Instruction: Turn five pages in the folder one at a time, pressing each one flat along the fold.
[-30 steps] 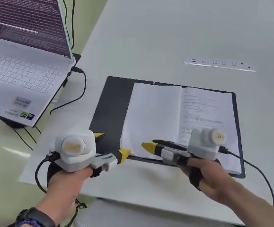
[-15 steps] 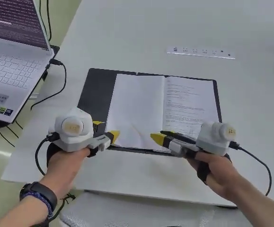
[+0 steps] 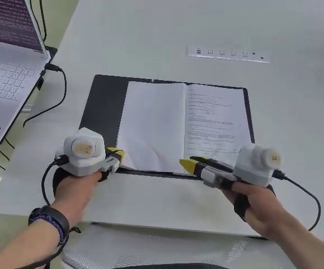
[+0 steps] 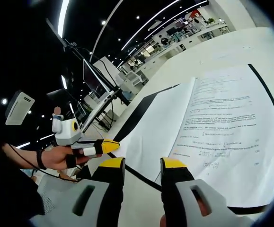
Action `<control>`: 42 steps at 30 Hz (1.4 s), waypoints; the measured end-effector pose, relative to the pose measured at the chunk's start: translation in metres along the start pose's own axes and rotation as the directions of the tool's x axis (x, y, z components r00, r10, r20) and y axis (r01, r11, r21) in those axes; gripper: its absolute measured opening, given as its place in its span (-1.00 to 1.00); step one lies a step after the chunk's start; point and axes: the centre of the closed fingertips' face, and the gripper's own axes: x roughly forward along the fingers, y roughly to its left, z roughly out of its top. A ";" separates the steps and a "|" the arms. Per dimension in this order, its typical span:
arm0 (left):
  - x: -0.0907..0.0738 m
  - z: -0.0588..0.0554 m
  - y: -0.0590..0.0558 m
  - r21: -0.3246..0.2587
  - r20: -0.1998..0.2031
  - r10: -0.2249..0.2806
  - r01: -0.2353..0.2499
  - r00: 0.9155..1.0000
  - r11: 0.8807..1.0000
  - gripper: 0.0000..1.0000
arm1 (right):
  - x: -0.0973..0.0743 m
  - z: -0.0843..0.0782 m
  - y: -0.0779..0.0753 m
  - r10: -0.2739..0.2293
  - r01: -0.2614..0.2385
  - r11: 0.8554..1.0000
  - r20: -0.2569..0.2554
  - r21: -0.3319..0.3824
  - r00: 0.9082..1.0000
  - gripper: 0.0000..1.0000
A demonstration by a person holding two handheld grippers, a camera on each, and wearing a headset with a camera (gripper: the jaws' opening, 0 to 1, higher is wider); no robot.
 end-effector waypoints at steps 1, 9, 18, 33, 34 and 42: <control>0.000 -0.001 -0.001 -0.007 -0.001 -0.003 0.003 1.000 1.000 -1.00 | 0.000 0.000 -0.001 -0.001 0.001 1.000 0.002 0.006 1.000 -0.44; 0.001 -0.009 0.001 -0.029 -0.014 -0.008 0.007 1.000 1.000 -1.00 | 0.004 0.003 -0.001 0.005 -0.005 1.000 -0.003 0.001 1.000 -0.50; 0.007 -0.016 -0.001 -0.019 -0.042 -0.019 0.018 0.999 1.000 -1.00 | 0.013 0.016 -0.007 0.009 -0.010 1.000 -0.006 -0.016 1.000 -0.58; 0.009 -0.023 0.002 -0.027 -0.081 -0.008 0.006 0.997 1.000 -1.00 | 0.041 0.073 -0.033 -0.017 0.017 1.000 0.083 0.002 0.996 -0.77; 0.010 -0.023 0.003 -0.023 -0.082 -0.009 0.007 0.997 1.000 -1.00 | 0.044 0.074 -0.038 -0.027 0.026 1.000 0.087 0.011 0.996 -0.79; 0.013 -0.027 0.006 -0.062 -0.086 -0.005 -0.001 0.996 0.998 -1.00 | 0.064 0.081 -0.060 -0.066 0.058 0.995 0.095 0.084 0.993 -0.91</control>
